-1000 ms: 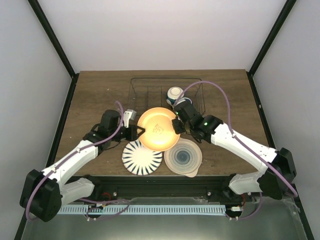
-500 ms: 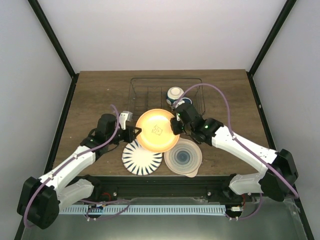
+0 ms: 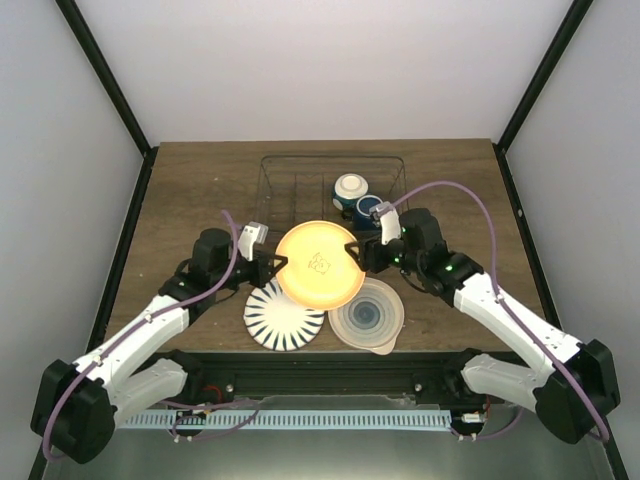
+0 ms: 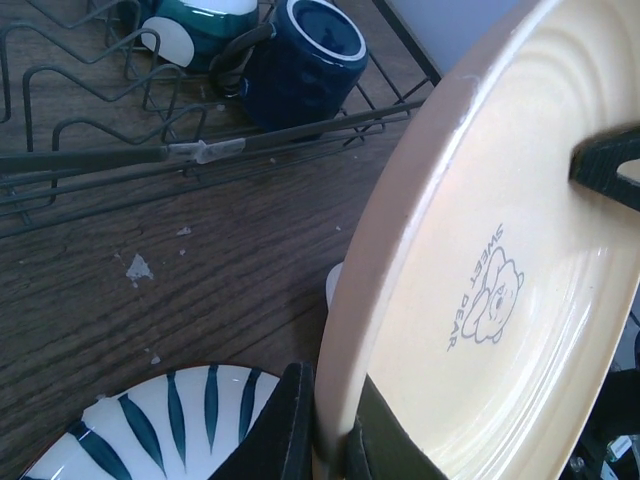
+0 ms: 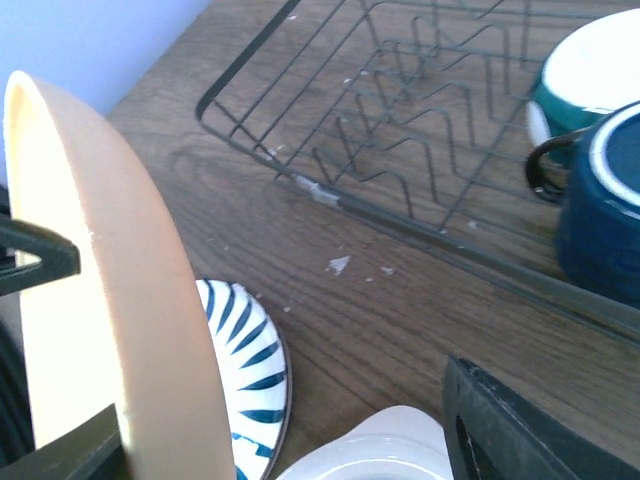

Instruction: Load the mixed dishes into the dish rack

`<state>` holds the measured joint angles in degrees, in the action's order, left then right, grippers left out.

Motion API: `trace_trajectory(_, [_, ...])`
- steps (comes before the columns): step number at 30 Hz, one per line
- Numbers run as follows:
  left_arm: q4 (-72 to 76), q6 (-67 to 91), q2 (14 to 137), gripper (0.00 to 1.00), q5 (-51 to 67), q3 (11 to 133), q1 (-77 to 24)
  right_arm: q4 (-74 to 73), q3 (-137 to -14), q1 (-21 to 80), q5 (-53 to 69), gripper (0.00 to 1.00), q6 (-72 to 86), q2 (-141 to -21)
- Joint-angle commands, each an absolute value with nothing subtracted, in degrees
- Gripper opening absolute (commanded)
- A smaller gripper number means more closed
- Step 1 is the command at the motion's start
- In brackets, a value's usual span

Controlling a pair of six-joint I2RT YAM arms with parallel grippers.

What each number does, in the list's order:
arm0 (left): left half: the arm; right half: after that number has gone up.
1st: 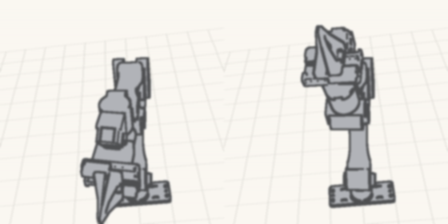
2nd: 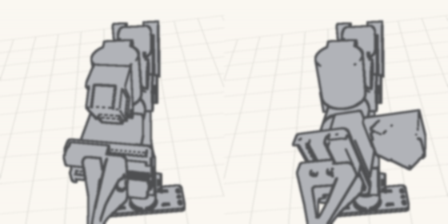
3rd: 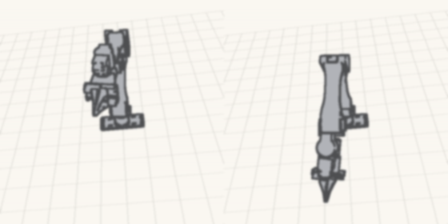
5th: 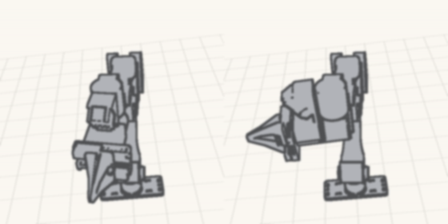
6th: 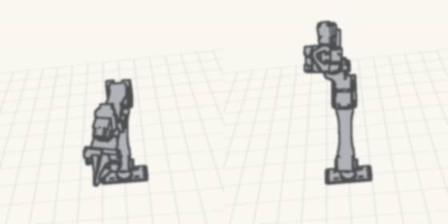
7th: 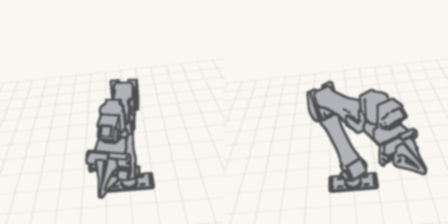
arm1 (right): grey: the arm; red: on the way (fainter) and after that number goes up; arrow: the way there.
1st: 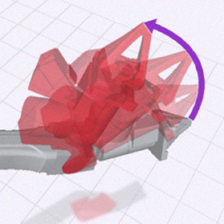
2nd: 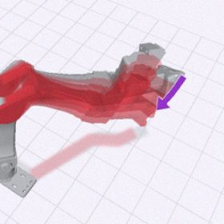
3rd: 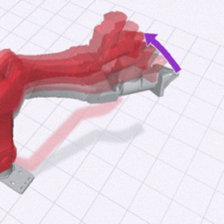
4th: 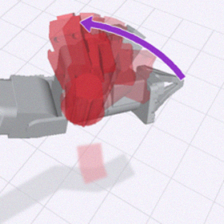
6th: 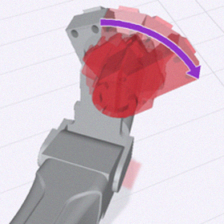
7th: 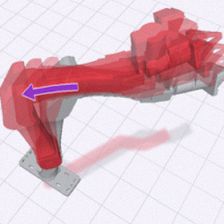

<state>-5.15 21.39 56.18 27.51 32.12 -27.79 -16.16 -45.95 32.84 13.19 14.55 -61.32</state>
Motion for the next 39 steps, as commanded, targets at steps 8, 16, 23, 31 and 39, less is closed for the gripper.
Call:
trace_trajectory(8, [3.64,19.4,54.29,0.0,33.55,32.61,-27.84,-8.56,-42.1,31.49,31.89,0.31,13.4,-65.4])
trace_trajectory(16, [4.42,18.91,55.8,0.09,33.08,32.65,-27.86,-10.37,-43.0,31.47,28.92,0.09,11.45,-63.41])
trace_trajectory(23, [2.49,19.4,56.45,0.43,31.31,32.74,-27.86,-12.37,-46.96,31.47,21.24,0.06,7.79,-63.99])
trace_trajectory(31, [-5.82,18.14,54.4,0.94,25.9,34.99,-27.81,-11.92,-55.63,30.19,12.82,0.01,0.58,-66.79])
trace_trajectory(39, [-18.53,18.68,50.38,0.98,15.13,38.4,-27.76,2.35,-62.79,25.31,13.53,0.01,-10.85,-70.57])
